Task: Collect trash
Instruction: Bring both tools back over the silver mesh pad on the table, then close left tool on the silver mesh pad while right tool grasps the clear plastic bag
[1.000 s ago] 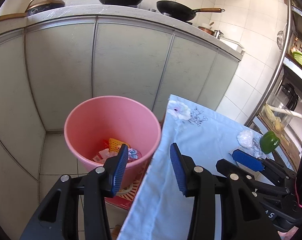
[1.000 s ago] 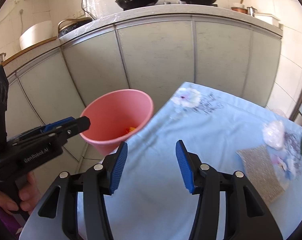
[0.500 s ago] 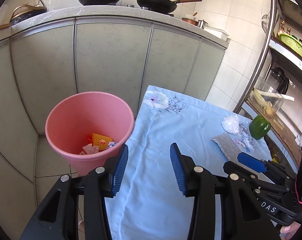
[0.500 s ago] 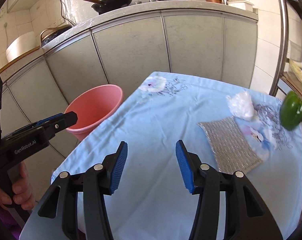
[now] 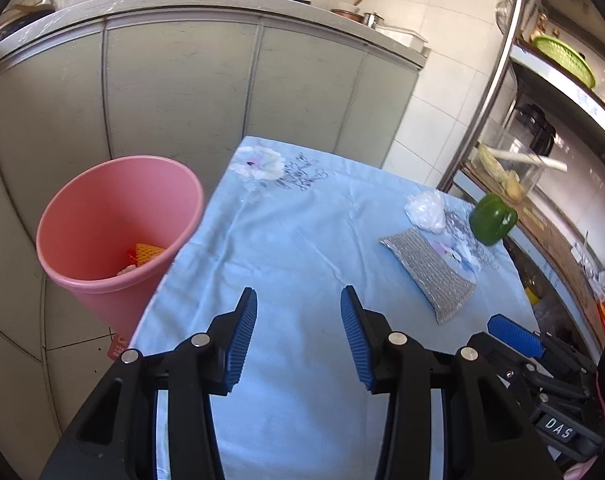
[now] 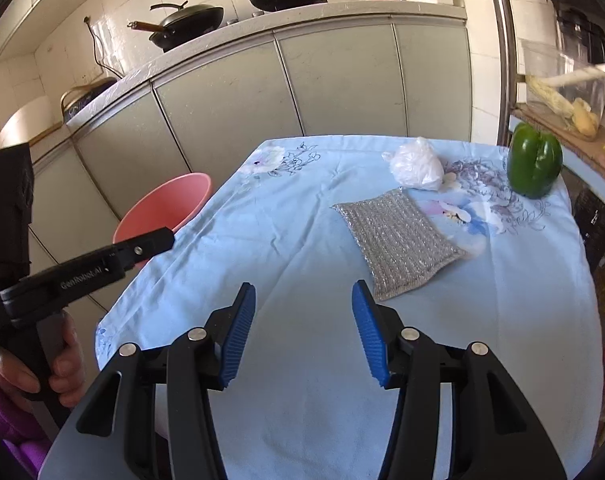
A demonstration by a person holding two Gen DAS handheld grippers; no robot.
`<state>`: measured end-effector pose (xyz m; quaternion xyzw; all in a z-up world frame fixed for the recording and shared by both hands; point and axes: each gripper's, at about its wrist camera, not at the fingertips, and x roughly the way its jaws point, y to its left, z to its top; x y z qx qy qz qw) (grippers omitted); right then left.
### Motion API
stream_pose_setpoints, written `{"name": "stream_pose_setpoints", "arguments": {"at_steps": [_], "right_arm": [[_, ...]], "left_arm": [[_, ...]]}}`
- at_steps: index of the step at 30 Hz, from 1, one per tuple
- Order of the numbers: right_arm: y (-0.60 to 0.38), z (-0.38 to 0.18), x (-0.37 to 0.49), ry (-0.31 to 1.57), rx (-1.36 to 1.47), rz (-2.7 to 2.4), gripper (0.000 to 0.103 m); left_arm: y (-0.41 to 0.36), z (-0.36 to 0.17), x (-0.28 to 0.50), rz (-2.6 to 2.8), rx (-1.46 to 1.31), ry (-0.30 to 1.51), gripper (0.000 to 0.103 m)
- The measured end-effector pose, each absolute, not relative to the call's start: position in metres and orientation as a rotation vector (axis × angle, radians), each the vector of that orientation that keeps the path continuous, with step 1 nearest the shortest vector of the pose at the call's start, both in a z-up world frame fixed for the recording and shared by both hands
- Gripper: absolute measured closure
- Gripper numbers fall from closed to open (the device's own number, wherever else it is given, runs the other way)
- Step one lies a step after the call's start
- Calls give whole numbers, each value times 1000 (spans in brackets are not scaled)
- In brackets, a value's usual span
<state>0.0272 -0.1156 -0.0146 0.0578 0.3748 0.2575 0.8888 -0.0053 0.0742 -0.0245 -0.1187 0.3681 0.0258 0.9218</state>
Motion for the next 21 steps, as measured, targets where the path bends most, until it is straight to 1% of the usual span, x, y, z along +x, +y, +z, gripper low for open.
{"name": "stream_pose_setpoints", "arguments": {"at_steps": [9,15,21], "right_arm": [[-138,-20,27,776,195,534,52],[-135,-19,25,773,173,593,52],[-145,-15,28,750,156,538,52]], "left_arm": [[48,-40,4,-55,-234,814,60],[39,-47,6,-143,-259,829,60],[29,-50,20,-209,-251,853,60]]}}
